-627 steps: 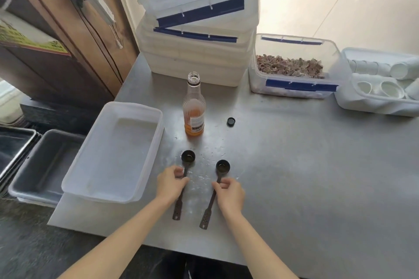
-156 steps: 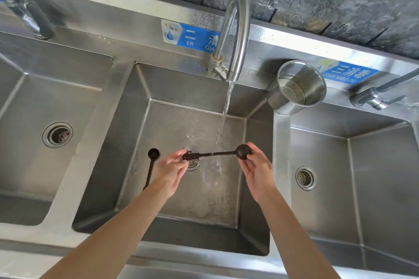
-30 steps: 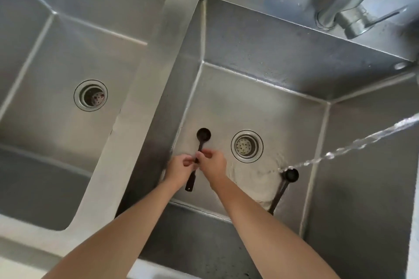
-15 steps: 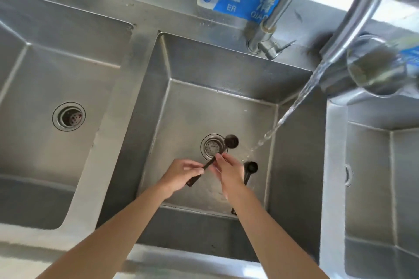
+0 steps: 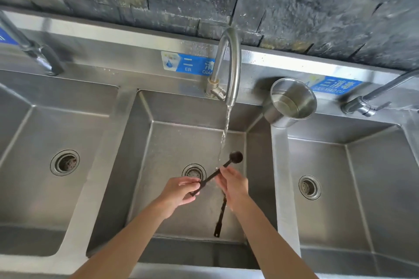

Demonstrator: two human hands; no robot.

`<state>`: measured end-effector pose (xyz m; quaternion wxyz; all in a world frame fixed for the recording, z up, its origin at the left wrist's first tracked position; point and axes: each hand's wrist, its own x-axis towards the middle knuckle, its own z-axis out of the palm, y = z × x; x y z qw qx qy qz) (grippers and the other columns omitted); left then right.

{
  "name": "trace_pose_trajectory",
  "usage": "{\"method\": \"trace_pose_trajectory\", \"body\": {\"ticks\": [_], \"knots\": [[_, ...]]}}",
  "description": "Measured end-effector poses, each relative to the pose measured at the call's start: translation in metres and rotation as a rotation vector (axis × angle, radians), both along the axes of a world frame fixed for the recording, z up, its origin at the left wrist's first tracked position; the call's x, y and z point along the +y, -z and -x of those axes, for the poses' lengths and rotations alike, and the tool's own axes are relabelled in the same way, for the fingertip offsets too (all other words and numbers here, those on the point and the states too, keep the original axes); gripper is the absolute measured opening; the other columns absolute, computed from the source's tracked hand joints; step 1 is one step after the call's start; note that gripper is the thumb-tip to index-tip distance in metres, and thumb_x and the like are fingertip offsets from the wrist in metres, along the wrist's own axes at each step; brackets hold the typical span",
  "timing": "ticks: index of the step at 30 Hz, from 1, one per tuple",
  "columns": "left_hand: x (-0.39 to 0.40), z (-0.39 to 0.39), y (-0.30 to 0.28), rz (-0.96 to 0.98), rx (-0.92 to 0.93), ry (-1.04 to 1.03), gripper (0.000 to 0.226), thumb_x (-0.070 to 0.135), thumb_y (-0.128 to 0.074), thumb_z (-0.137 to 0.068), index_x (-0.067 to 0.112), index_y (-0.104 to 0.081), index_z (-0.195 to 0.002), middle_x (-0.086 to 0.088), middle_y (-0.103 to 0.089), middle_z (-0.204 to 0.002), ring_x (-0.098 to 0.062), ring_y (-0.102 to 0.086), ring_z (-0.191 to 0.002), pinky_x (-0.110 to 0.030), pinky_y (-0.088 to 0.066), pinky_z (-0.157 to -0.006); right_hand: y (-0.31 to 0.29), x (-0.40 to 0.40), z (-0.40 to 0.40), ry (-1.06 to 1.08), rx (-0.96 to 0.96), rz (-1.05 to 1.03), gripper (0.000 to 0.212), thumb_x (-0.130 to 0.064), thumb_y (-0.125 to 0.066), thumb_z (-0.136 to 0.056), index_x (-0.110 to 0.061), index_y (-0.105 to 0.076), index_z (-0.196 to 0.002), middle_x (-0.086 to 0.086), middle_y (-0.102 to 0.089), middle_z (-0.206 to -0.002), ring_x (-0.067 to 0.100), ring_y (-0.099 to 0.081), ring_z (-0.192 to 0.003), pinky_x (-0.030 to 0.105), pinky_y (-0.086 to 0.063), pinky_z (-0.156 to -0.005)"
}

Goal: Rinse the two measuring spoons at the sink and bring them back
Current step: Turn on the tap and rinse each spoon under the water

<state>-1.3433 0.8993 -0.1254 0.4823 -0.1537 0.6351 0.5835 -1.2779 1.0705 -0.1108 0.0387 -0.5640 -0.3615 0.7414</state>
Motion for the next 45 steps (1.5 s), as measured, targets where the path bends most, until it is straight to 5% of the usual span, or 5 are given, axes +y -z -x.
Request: {"method": "trace_pose_trajectory", "body": {"ticks": [13,21,27,40,45], "knots": [[0.069,0.002,-0.001,-0.208,-0.143,-0.361,0.019,-0.008,-0.069,-0.087,-0.002,-0.072,-0.105,-0.021,-0.074,-0.105,-0.023,-0.074,-0.093,-0.021,-0.062,-0.074,-0.035,0.056,-0.013,0.177,0.054,-0.121,0.014,0.001,-0.078,-0.086,-0.008,-0.070,-0.094,0.012,-0.077,-0.099,0.015,-0.080,-0.080,0.021,-0.064,-0.070],[0.037,0.014,-0.011,-0.138,-0.046,-0.309,0.023,-0.010,-0.070,-0.085,0.000,-0.074,-0.106,-0.019,-0.078,-0.103,-0.025,-0.078,-0.092,-0.026,-0.062,-0.083,-0.024,0.047,-0.016,0.162,0.084,-0.018,0.047,0.001,-0.077,-0.087,-0.011,-0.059,-0.128,0.013,-0.077,-0.106,0.021,-0.081,-0.084,0.038,-0.059,-0.097],[-0.021,0.018,-0.025,-0.048,0.045,-0.392,0.017,-0.010,-0.067,-0.088,0.000,-0.075,-0.097,-0.017,-0.078,-0.100,-0.027,-0.073,-0.095,-0.021,-0.062,-0.076,-0.014,0.012,-0.006,0.053,0.127,0.055,0.058,0.010,-0.075,-0.085,-0.013,-0.056,-0.135,0.021,-0.074,-0.113,0.022,-0.080,-0.082,0.022,-0.063,-0.065],[-0.084,0.014,-0.035,0.009,0.117,-0.464,0.015,-0.009,-0.068,-0.088,-0.002,-0.076,-0.099,-0.017,-0.079,-0.097,-0.033,-0.073,-0.102,-0.028,-0.061,-0.081,0.002,-0.032,-0.005,-0.250,0.052,0.015,0.036,-0.012,-0.089,-0.073,-0.004,-0.073,-0.103,0.008,-0.072,-0.083,0.017,-0.074,-0.085,0.030,-0.056,-0.098],[-0.081,0.016,-0.036,-0.016,0.103,-0.430,0.017,-0.006,-0.070,-0.087,0.002,-0.078,-0.100,-0.010,-0.081,-0.094,-0.027,-0.076,-0.099,-0.027,-0.062,-0.081,-0.003,-0.020,-0.006,-0.123,-0.024,0.098,0.027,-0.003,-0.077,-0.085,-0.017,-0.072,-0.108,0.014,-0.082,-0.094,0.027,-0.080,-0.090,0.029,-0.066,-0.072]]}}
